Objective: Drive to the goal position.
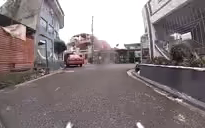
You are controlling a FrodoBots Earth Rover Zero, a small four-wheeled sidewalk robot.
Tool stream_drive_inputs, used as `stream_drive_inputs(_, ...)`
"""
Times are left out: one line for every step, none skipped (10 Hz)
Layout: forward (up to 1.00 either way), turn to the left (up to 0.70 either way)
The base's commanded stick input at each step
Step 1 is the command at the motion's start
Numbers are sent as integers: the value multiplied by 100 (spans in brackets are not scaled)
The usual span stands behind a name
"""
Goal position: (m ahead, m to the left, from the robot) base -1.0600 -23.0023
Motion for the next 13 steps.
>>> stream_drive_inputs(70,0)
stream_drive_inputs(70,0)
stream_drive_inputs(70,0)
stream_drive_inputs(70,0)
stream_drive_inputs(70,0)
stream_drive_inputs(70,0)
stream_drive_inputs(70,0)
stream_drive_inputs(70,0)
stream_drive_inputs(70,0)
stream_drive_inputs(70,-3)
stream_drive_inputs(70,-11)
stream_drive_inputs(70,-14)
stream_drive_inputs(70,-14)
